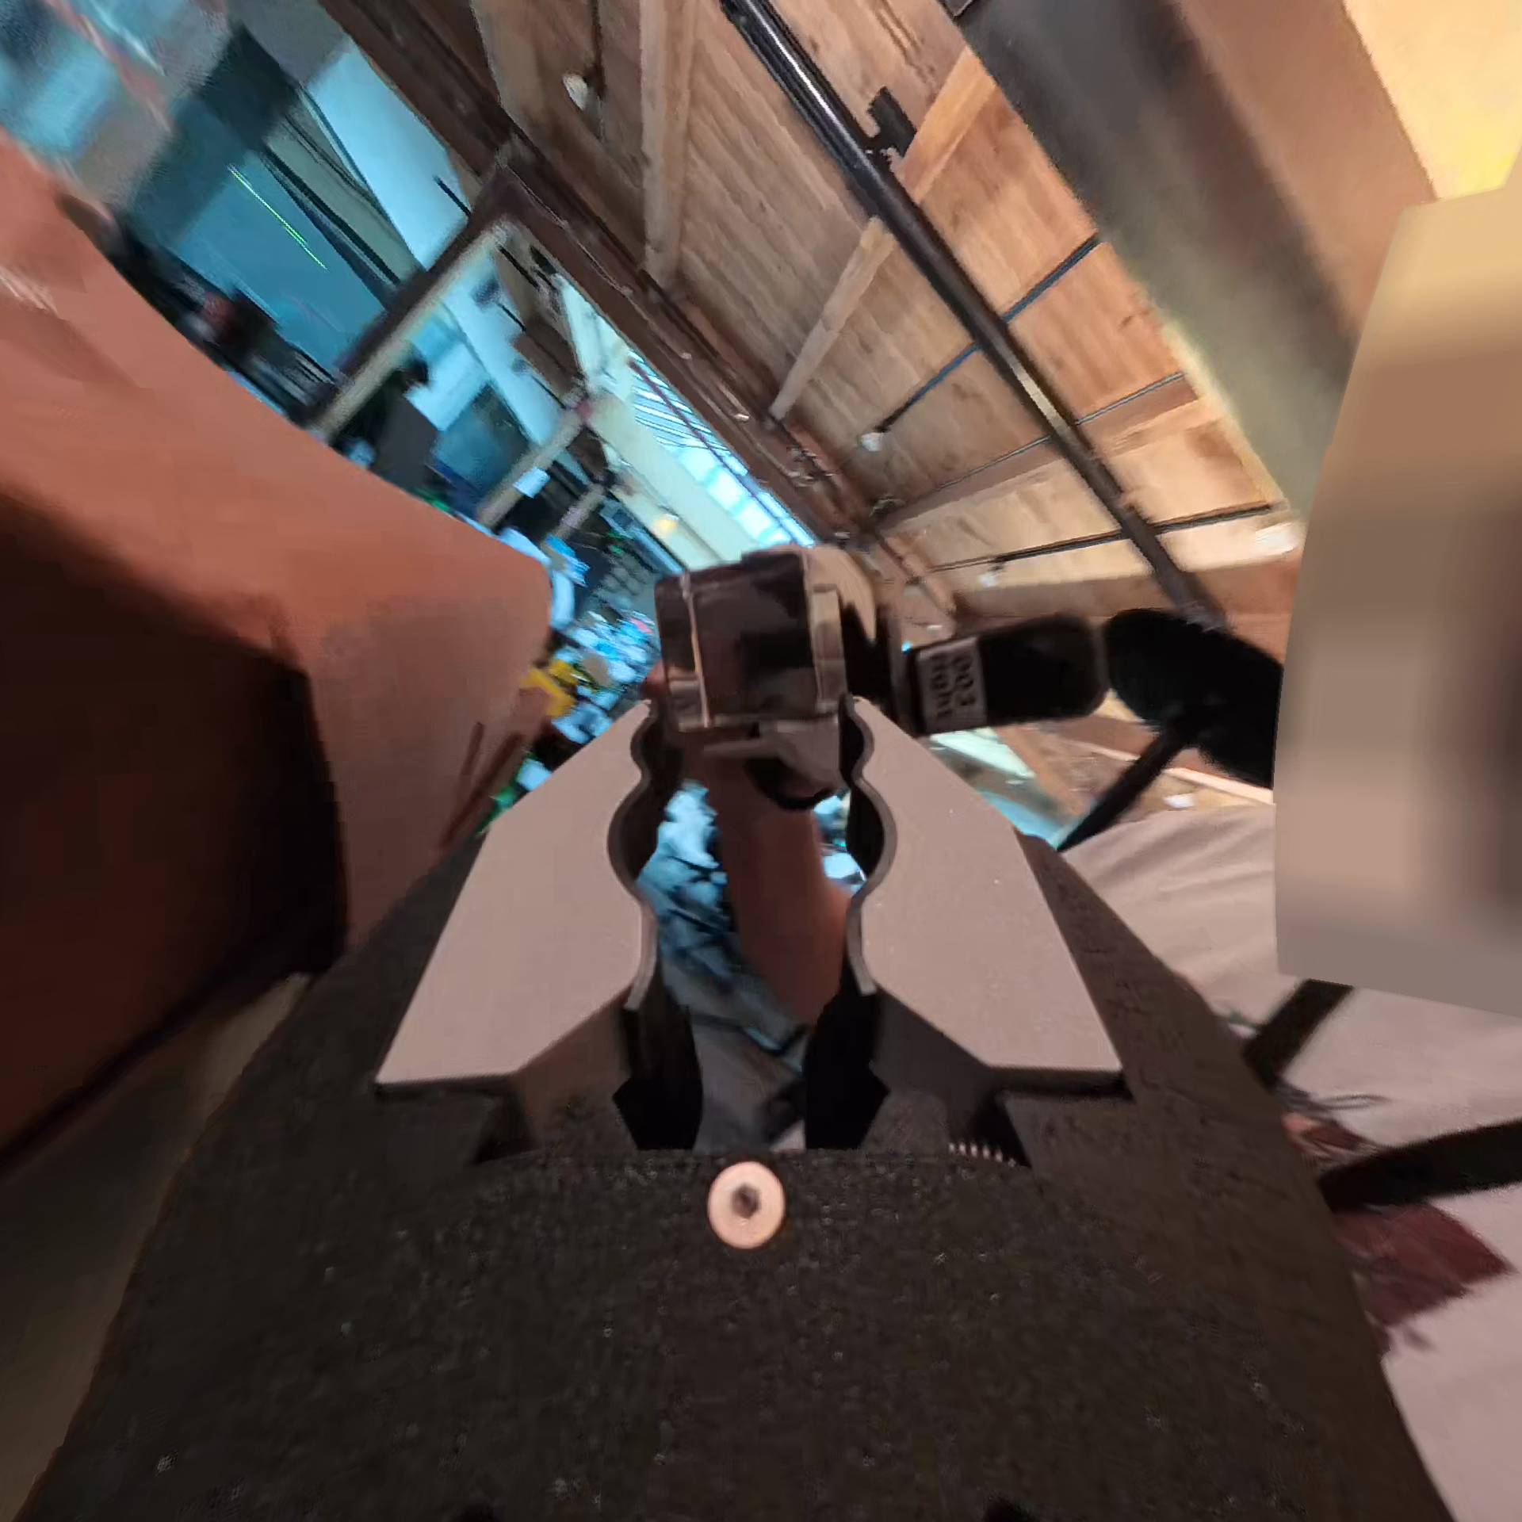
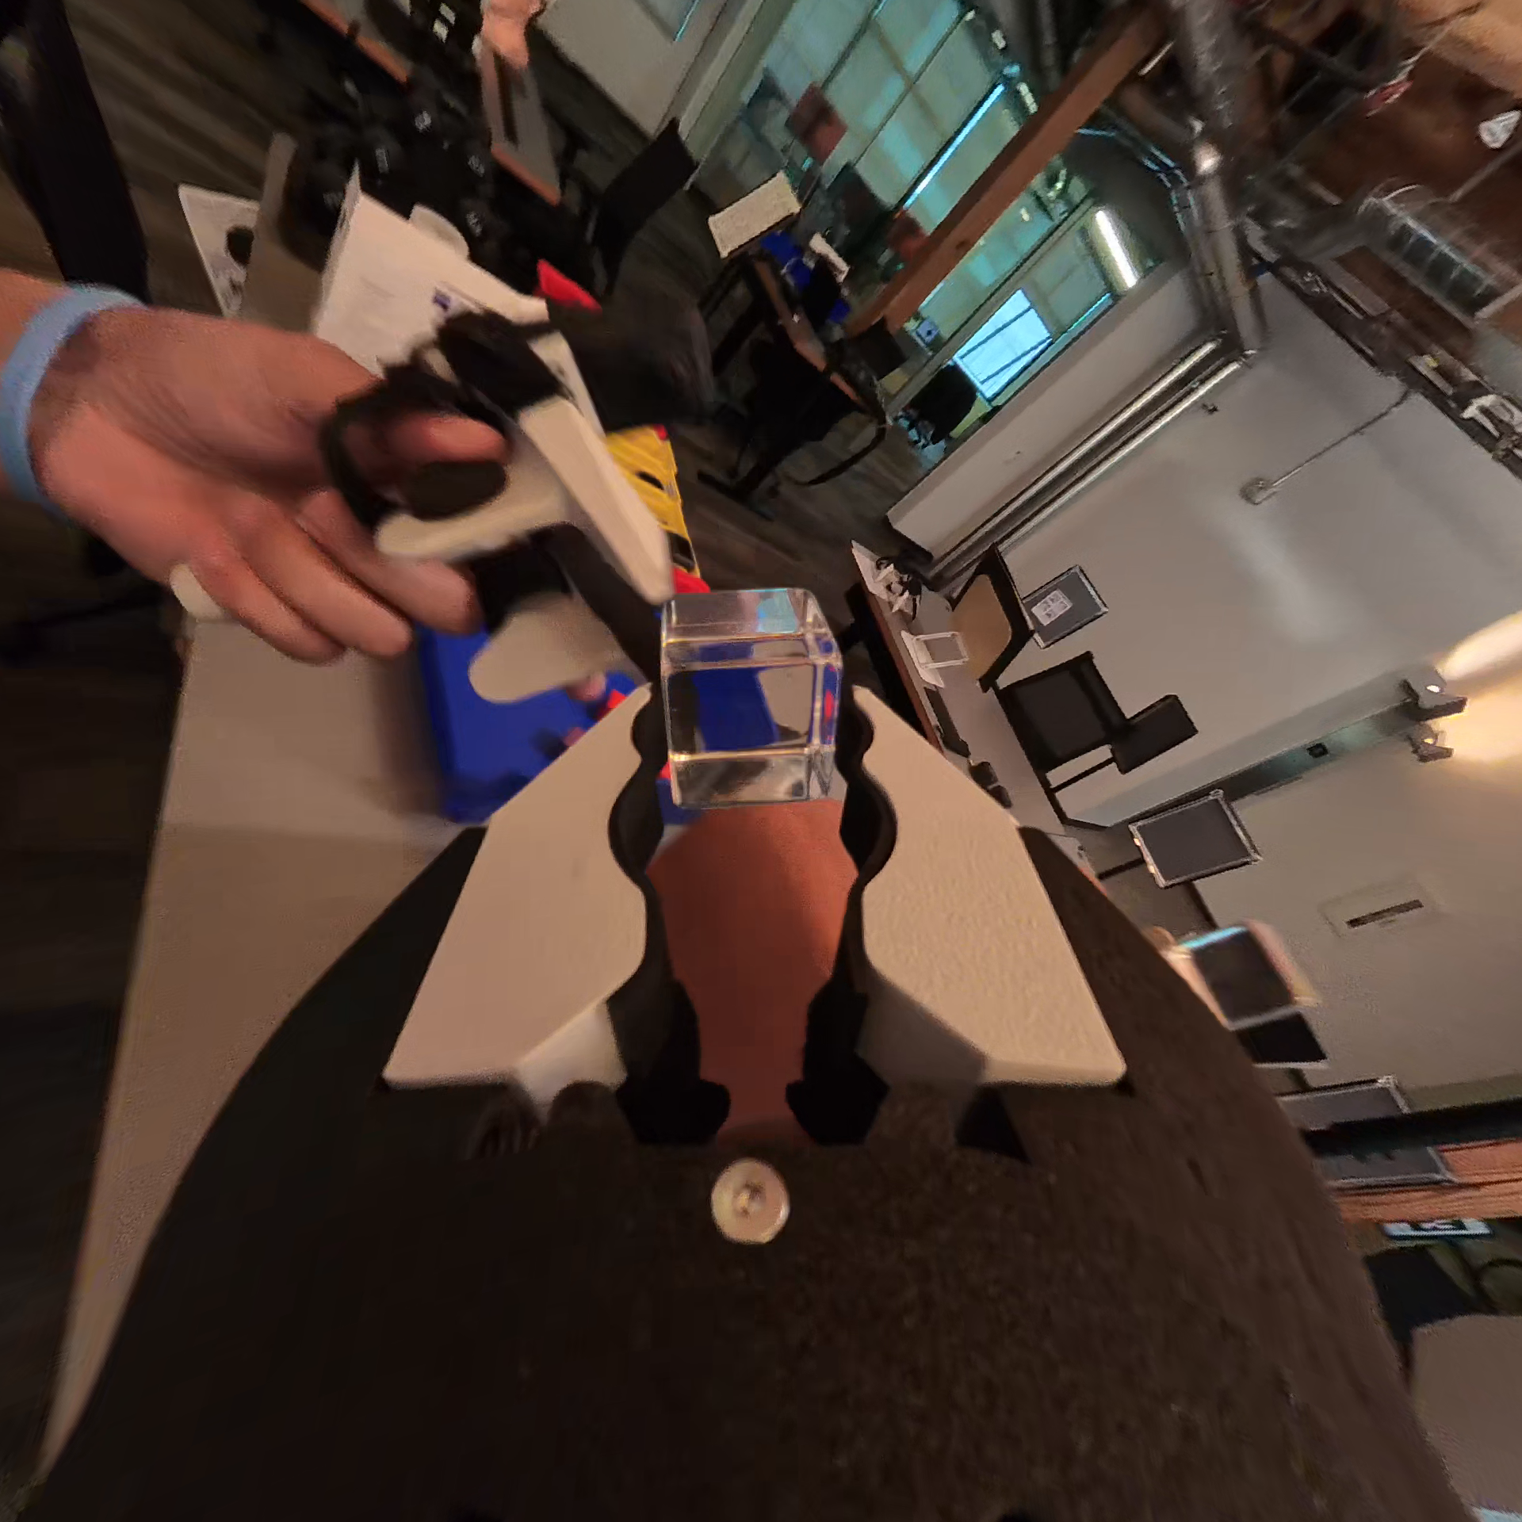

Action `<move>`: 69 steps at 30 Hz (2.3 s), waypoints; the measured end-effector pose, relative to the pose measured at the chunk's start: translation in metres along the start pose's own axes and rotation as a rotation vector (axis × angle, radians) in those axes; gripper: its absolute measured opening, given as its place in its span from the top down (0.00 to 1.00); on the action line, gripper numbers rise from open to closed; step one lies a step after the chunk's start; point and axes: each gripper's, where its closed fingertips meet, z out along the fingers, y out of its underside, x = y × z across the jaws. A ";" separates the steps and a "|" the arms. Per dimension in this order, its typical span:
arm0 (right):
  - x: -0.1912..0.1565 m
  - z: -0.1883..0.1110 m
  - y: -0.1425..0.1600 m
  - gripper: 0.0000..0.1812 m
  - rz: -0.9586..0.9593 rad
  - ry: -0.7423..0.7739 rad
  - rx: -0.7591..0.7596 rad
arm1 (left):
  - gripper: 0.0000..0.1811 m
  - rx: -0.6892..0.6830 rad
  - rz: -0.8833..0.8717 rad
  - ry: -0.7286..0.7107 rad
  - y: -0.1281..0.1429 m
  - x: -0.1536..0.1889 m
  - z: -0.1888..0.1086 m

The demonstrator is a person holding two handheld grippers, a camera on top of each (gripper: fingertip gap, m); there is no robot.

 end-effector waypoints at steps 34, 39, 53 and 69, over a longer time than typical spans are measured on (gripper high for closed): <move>0.238 0.044 0.147 0.78 0.140 -0.724 -1.195 | 0.76 -0.260 0.746 -0.679 0.027 -0.006 -0.031; 0.237 0.042 0.151 0.78 0.138 -0.726 -1.219 | 0.76 -0.256 0.745 -0.680 0.026 -0.004 -0.034; 0.235 0.041 0.153 0.78 0.150 -0.741 -1.230 | 0.76 -0.270 0.755 -0.659 0.028 -0.002 -0.029; 0.234 0.039 0.155 0.78 0.167 -0.754 -1.240 | 0.76 -0.285 0.767 -0.647 0.030 -0.001 -0.023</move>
